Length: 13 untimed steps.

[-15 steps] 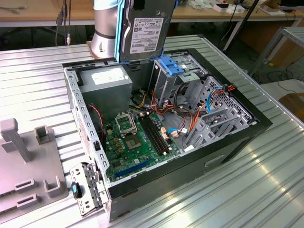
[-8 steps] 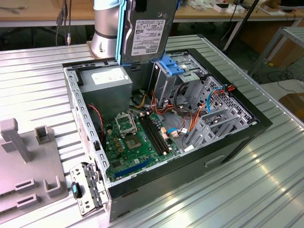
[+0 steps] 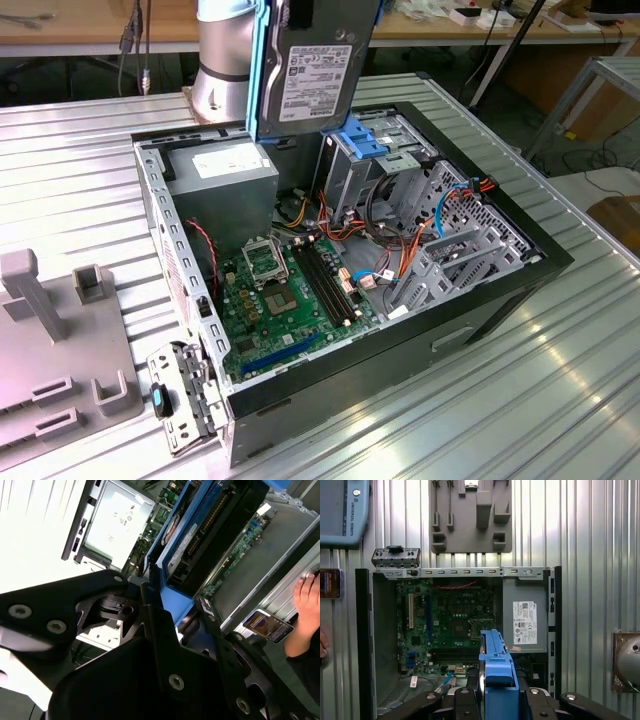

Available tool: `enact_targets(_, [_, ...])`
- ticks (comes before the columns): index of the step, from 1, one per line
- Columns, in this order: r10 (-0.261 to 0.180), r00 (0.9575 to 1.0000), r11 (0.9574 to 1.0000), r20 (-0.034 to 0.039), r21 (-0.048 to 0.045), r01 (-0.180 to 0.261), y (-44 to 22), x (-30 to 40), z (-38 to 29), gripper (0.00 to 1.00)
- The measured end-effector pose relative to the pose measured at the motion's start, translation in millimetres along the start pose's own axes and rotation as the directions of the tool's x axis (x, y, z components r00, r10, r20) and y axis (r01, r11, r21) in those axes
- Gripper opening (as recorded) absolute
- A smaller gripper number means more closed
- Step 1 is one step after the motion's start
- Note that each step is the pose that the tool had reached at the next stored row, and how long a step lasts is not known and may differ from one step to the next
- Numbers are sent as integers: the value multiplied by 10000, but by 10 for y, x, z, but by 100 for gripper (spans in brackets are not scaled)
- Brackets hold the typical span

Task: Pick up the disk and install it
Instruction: 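Insert the disk into the insertion slot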

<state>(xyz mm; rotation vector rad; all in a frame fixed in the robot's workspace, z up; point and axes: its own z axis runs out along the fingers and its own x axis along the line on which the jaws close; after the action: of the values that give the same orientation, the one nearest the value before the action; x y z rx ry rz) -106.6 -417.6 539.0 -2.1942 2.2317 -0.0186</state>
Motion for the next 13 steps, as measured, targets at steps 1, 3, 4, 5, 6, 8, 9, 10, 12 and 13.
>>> enact_targets(1, [0,10000,10000,0,0,0,0,11,0,37])
enact_targets(3, [0,10000,10000,-1,-1,0,-1,27,0,37])
enact_targets(4, [-1,10000,10000,0,0,0,-1,36,0,37])
enact_targets(5, [0,10000,10000,0,0,0,-1,41,0,37])
enact_targets(6, [0,10000,10000,0,0,0,-1,57,1,37])
enact_targets(8, [0,10000,10000,0,0,0,-2,80,1,37])
enact_targets(9, [0,10000,10000,0,0,0,-2,93,1,37])
enact_targets(10, [0,10000,10000,0,0,0,-2,101,1,37])
enact_targets(12, [0,10000,10000,0,0,0,-2,115,2,37])
enact_targets(13, [0,10000,10000,0,0,0,-2,123,2,37])
